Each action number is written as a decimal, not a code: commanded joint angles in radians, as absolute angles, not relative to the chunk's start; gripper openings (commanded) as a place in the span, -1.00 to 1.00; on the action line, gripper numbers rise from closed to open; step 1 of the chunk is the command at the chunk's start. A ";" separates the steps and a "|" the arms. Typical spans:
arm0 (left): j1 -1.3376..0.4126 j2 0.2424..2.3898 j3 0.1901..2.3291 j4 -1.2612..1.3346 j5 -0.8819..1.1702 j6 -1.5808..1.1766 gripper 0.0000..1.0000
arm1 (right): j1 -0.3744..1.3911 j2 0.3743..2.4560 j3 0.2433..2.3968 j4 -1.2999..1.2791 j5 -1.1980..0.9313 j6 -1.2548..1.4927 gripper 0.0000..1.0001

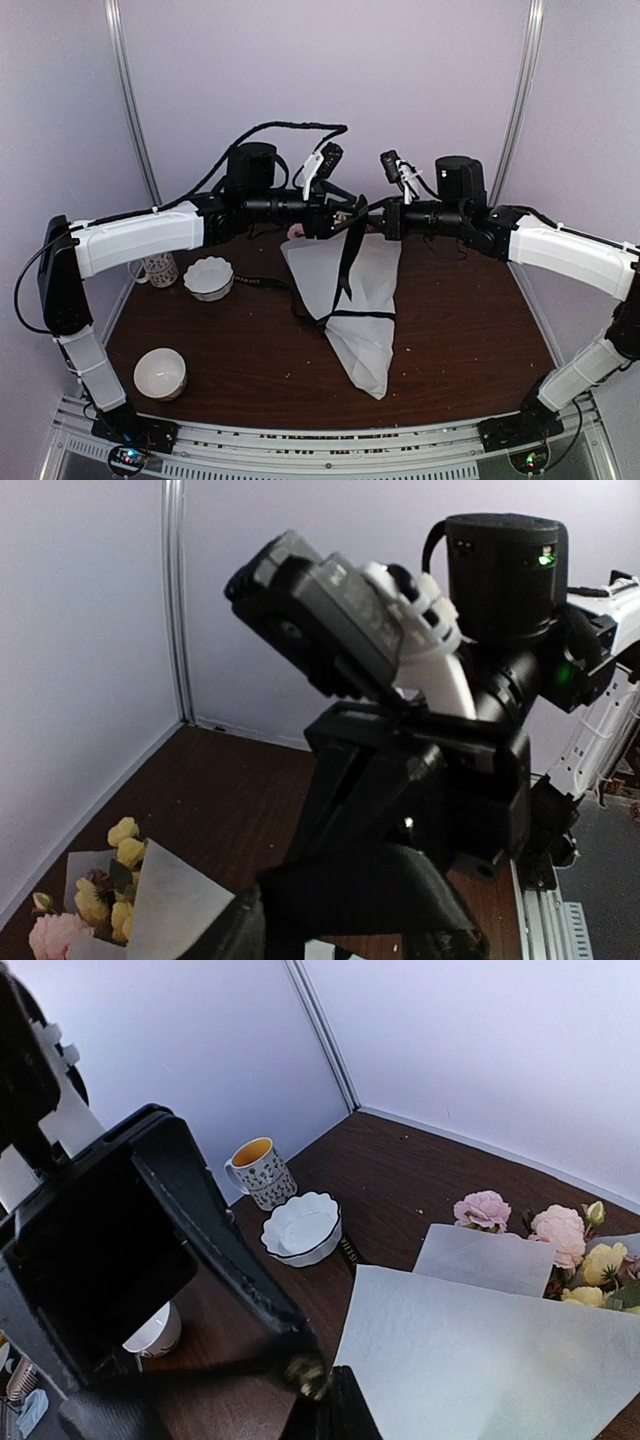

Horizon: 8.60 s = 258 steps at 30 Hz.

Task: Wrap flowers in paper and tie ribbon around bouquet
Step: Pass from the left arm to the right, then pick up the left side of the ribbon at the center of the board, then tie the ribbon around the folded bouquet, then cross the half-tied ribbon over the folded bouquet.

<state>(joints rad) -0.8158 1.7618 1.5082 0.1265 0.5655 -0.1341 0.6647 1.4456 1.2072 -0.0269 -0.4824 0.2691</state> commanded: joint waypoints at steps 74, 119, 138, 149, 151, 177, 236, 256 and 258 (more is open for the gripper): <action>-0.640 1.673 1.266 -0.281 0.049 -0.135 -1.00 | 0.534 1.541 1.205 -0.054 -0.388 0.416 -1.00; -0.617 0.949 0.789 -0.036 0.080 -0.146 -1.00 | 0.318 0.990 0.607 -0.358 -0.123 0.624 -1.00; -0.986 0.972 1.098 -0.153 0.141 0.140 -1.00 | 0.203 0.903 0.936 -1.075 -0.094 0.369 0.99; -1.002 1.016 1.171 -0.147 0.151 0.231 -1.00 | 0.728 1.073 1.098 -0.419 -0.445 0.049 1.00; -1.002 1.017 1.188 -0.166 0.132 0.246 -1.00 | 0.778 1.157 1.120 -0.294 -0.555 -0.029 1.00; -1.002 0.944 1.213 -0.297 -0.116 0.291 -1.00 | 0.884 1.728 1.428 -0.193 -0.686 -0.162 -1.00; -0.784 1.782 0.939 0.772 0.729 -0.057 -1.00 | 0.846 1.504 1.126 0.076 -0.556 -0.164 -1.00; -0.936 1.672 1.006 0.302 0.232 0.381 -1.00 | 0.183 1.528 1.013 -0.602 0.035 0.160 0.40; -0.941 1.675 1.014 0.284 0.219 0.388 -1.00 | 0.118 1.616 1.040 -0.635 -0.099 0.148 0.49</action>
